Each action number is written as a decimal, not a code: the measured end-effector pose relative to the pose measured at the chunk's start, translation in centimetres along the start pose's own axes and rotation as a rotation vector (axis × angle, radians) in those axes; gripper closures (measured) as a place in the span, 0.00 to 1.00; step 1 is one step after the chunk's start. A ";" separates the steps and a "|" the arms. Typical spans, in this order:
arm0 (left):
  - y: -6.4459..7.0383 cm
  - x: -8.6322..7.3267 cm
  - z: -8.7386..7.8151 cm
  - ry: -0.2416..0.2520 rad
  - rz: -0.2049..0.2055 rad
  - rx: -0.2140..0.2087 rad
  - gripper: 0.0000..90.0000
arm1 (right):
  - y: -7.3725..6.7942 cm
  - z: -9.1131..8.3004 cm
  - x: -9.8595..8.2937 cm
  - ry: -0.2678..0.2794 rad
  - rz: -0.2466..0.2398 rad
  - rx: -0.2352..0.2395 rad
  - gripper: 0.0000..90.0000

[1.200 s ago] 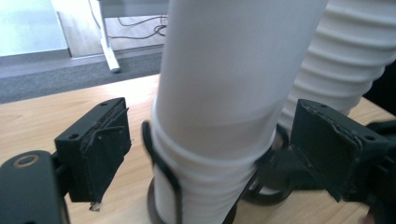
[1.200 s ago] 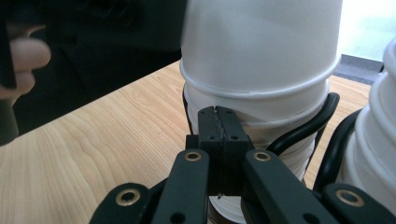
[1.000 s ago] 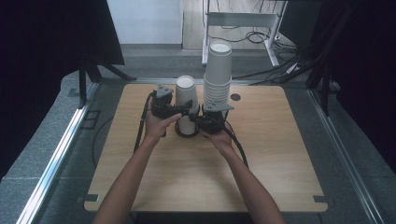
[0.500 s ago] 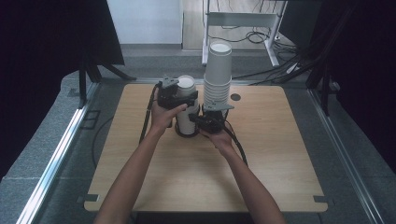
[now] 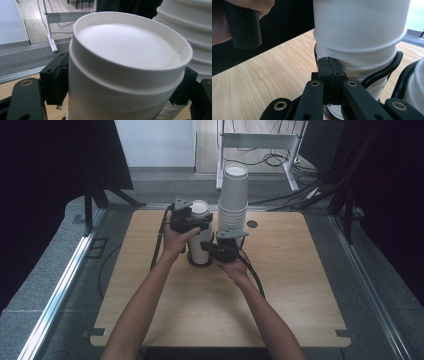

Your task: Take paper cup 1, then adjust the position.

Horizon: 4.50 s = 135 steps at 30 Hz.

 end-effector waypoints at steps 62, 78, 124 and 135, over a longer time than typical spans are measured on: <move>3.9 -1.0 -12.2 0.187 0.121 -0.050 0.23 | -0.4 -5.4 -3.2 0.036 -0.056 -0.021 0.93; 7.1 -7.1 -13.0 0.118 0.077 -0.100 0.23 | -1.9 -8.0 -6.1 0.103 -0.074 0.000 0.60; 12.5 -12.5 -10.3 0.011 0.012 -0.290 0.23 | -5.5 -10.0 -10.7 -0.008 -0.070 0.152 0.19; 14.7 -12.4 -10.3 0.009 0.039 -0.417 0.23 | -6.5 -8.8 -11.3 -0.029 -0.100 0.178 0.16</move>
Point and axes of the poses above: each handheld gripper's, and its own axes: z roughly forward along the jaws, x roughly out of its top, y roughly to its right, the point moved 6 cm from there along z, roughly forward along the jaws, and after that the axes turned 15 degrees about z, right-handed, at the moved point
